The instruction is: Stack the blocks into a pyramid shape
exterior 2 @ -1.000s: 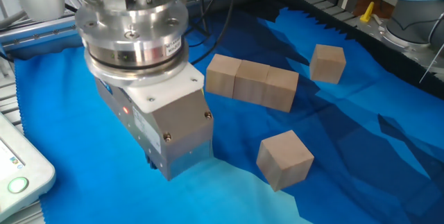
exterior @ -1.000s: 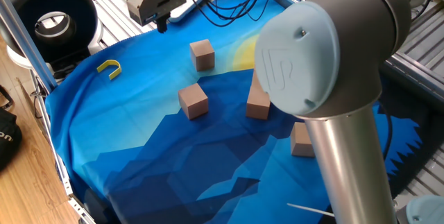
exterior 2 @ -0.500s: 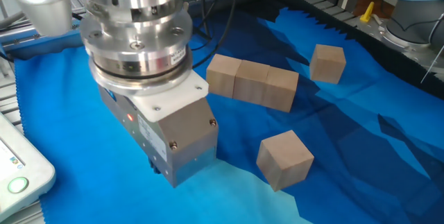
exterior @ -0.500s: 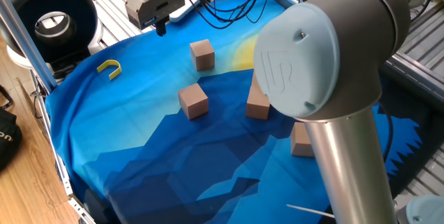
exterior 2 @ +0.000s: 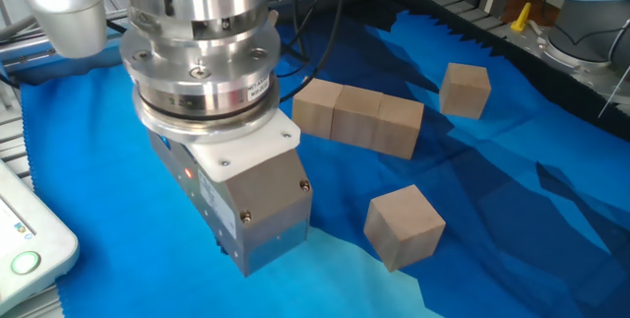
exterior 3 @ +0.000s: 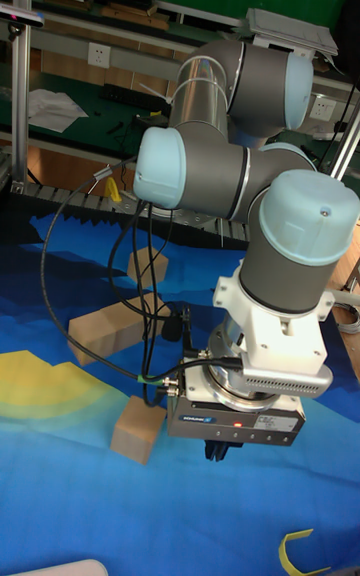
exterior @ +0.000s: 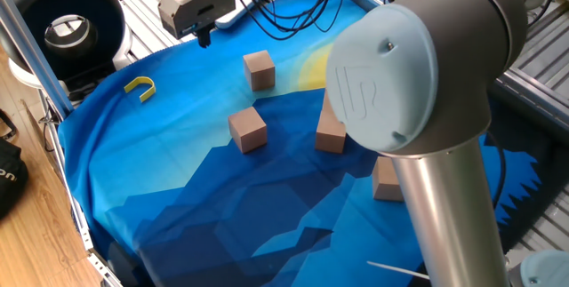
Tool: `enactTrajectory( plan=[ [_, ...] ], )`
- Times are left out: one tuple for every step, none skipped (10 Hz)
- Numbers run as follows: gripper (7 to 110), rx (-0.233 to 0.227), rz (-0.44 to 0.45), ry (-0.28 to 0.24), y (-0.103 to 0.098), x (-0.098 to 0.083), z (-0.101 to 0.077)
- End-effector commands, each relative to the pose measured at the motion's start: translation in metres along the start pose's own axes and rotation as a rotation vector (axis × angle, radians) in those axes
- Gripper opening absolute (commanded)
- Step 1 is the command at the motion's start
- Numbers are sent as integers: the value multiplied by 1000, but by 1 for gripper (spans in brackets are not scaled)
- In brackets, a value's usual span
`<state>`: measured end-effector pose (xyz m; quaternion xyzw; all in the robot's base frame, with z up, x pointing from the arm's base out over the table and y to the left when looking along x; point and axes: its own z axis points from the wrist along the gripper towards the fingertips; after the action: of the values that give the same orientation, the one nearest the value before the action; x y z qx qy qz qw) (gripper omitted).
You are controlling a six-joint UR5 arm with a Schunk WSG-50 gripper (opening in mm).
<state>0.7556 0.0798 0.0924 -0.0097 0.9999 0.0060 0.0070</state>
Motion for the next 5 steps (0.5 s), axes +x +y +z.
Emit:
enactTrajectory(
  plan=[
    [7,-13,49,9,3,2,-1],
    [7,-15,49,17,3,4,-1],
    [7,-18,39,11,4,3,-1],
    [7,-18,25,6,4,2,-1],
    [7,-9,22,13,1,-2,0]
  ],
)
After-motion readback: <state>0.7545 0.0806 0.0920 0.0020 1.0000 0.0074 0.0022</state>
